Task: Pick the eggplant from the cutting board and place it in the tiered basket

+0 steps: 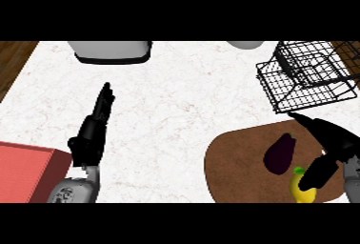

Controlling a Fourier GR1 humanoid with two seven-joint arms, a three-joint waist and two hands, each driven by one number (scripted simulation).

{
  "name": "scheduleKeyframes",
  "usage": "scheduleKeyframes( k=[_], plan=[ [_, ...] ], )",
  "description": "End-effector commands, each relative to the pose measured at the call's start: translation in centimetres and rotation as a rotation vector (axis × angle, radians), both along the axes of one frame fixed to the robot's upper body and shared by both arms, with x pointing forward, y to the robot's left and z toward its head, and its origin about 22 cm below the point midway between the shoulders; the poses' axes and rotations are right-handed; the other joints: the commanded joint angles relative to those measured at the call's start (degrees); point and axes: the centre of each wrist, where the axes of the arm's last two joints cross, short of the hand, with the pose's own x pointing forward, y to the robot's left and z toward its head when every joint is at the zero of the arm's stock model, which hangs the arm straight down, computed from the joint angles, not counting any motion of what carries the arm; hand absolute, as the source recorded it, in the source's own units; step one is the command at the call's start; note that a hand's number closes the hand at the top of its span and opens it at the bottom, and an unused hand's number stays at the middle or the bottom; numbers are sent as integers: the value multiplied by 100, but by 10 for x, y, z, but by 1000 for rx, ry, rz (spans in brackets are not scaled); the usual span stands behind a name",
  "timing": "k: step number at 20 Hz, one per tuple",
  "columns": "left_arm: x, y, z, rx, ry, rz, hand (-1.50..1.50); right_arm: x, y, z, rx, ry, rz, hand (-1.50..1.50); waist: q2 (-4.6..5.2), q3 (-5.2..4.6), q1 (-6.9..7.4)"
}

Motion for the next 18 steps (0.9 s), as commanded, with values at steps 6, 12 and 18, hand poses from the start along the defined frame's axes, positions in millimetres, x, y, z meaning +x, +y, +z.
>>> scheduleKeyframes(
  k=[6, 12, 18],
  plan=[
    [-9, 6, -10, 2, -20, -5, 0, 6, -7, -14, 6, 23, -18, -150, -1, -1, 2],
    [3, -17, 18, 2, 5, -7, 0, 2, 6, -41, 24, 1, -7, -150, -2, 1, 3],
    [2, -10, 9, 11, -15, 2, 0, -4, -6, -39, 35, 30, -29, -150, -2, 0, -12]
  ],
)
